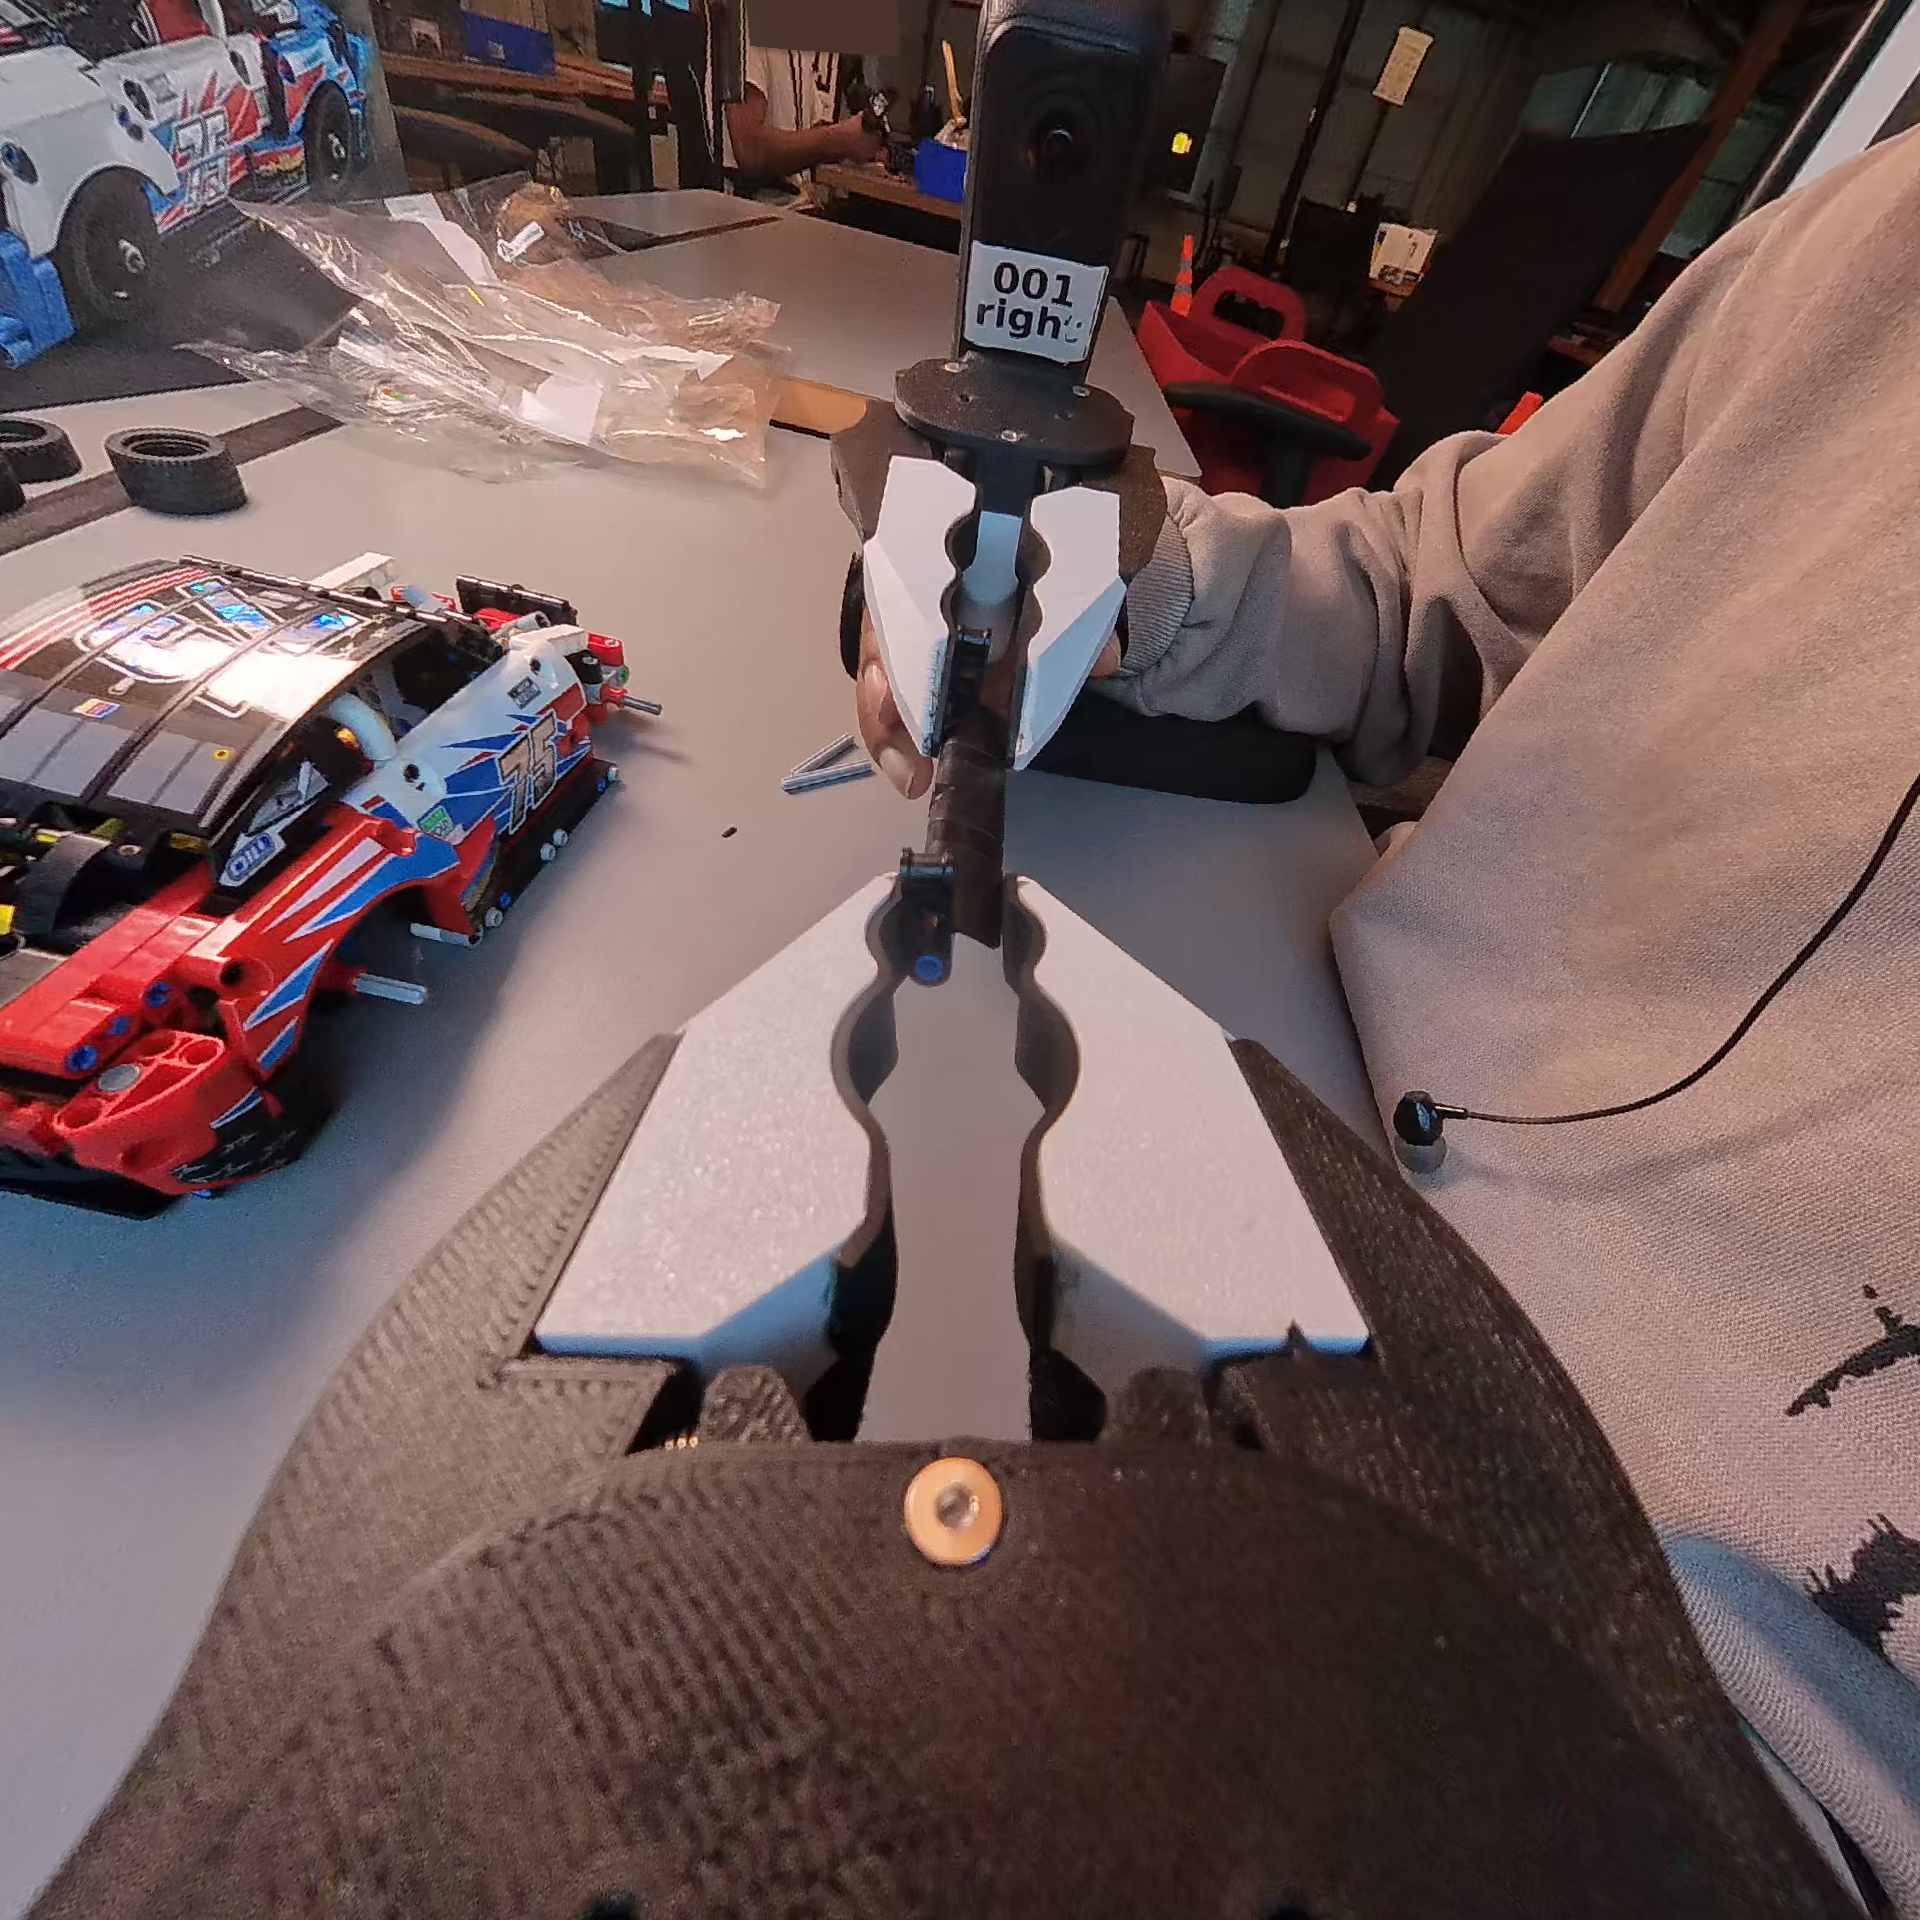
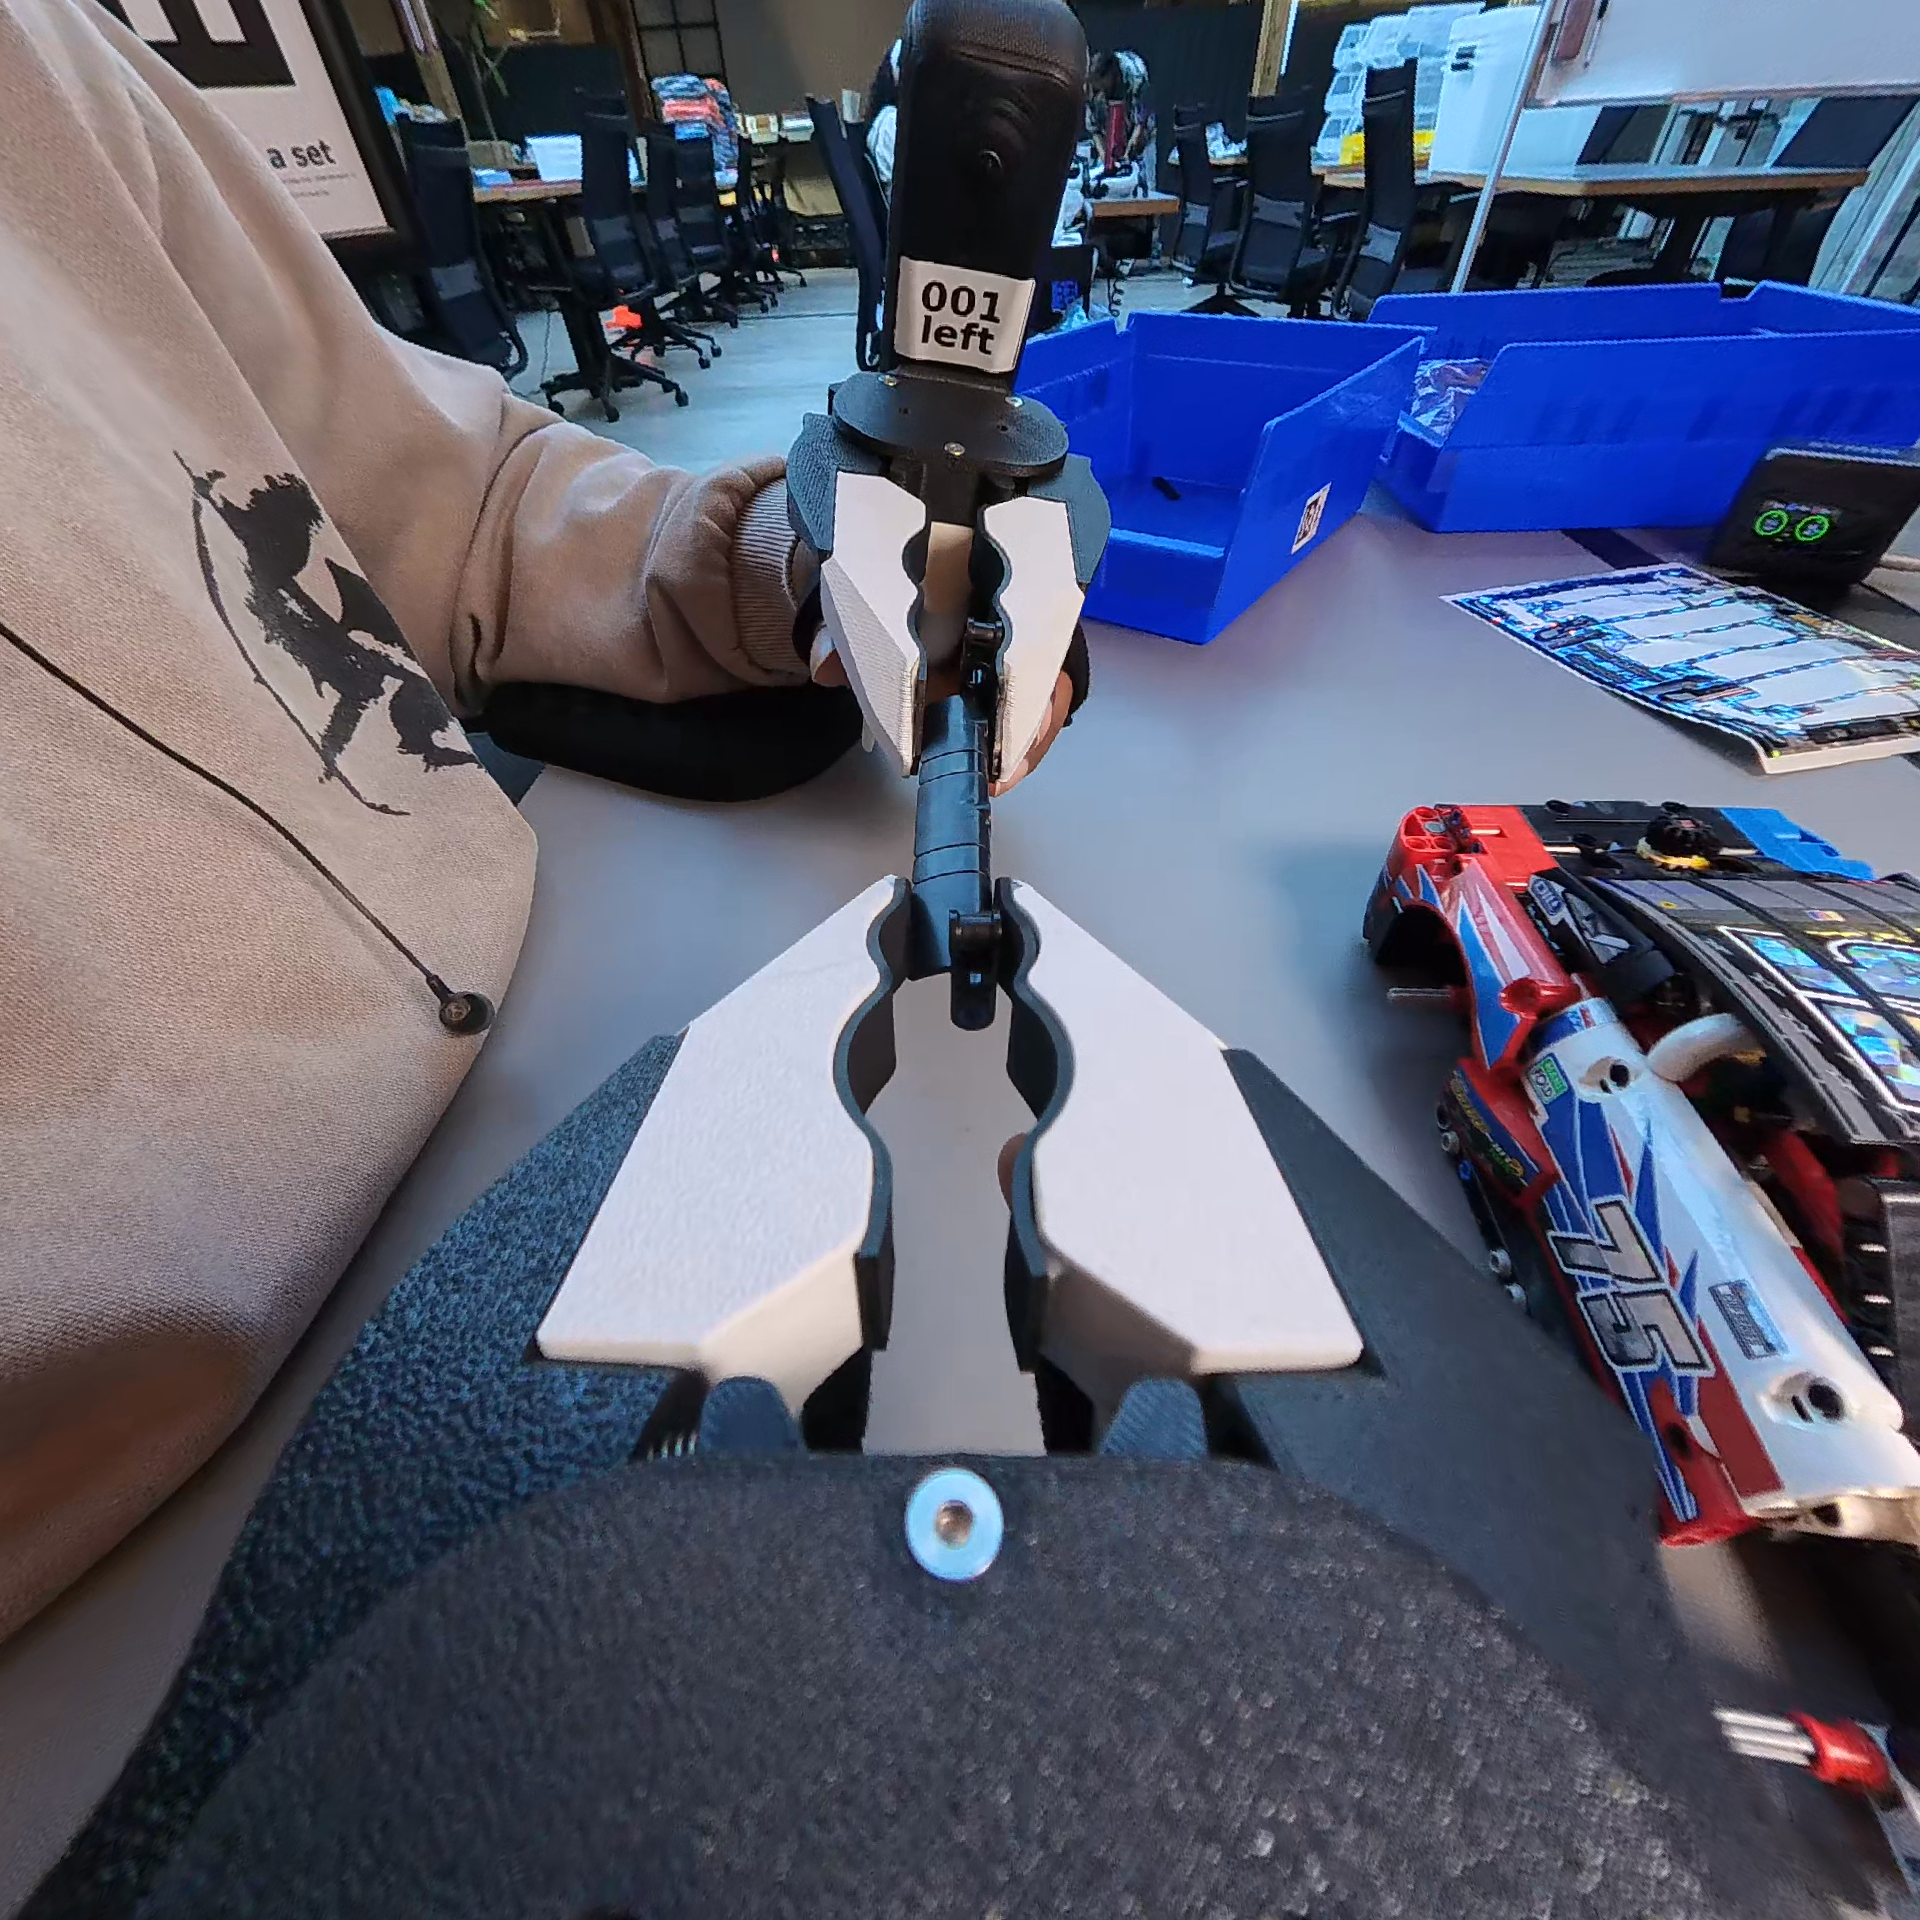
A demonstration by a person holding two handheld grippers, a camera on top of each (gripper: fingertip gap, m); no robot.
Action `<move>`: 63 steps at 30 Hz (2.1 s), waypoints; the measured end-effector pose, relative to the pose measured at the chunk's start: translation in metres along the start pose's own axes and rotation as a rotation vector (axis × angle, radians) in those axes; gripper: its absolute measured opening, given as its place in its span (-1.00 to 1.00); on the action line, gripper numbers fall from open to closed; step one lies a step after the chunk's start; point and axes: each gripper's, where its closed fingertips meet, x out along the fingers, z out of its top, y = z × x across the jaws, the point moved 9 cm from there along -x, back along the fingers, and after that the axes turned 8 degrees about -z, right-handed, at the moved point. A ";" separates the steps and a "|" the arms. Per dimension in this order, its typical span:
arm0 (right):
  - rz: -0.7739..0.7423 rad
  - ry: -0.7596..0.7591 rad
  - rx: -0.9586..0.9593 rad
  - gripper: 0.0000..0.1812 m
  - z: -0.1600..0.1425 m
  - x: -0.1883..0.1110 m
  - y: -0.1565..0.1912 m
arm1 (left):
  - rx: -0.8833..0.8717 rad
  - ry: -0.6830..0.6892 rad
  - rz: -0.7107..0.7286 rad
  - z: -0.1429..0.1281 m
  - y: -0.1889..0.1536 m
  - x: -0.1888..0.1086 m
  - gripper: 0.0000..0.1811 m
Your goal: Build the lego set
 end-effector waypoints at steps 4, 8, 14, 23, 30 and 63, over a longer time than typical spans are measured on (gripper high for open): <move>-0.001 0.000 -0.002 -0.86 0.000 0.000 0.000 | 0.002 0.001 0.001 0.000 0.000 0.000 -0.84; -0.002 0.001 -0.002 -0.86 0.000 0.000 0.000 | 0.004 0.001 0.002 0.000 0.000 0.000 -0.84; -0.013 0.015 -0.005 -0.86 -0.001 0.001 0.000 | 0.014 0.017 0.023 -0.002 0.001 0.000 -0.83; -0.030 0.155 -0.030 -0.85 -0.014 0.007 -0.001 | 0.087 0.173 0.063 -0.013 0.001 0.006 -0.84; -0.051 0.240 -0.099 -0.85 -0.023 0.012 0.002 | 0.096 0.227 0.066 -0.021 0.004 0.012 -0.85; -0.164 0.453 -0.160 -0.68 -0.014 -0.028 -0.019 | 0.186 0.533 0.134 -0.042 0.003 0.025 -0.70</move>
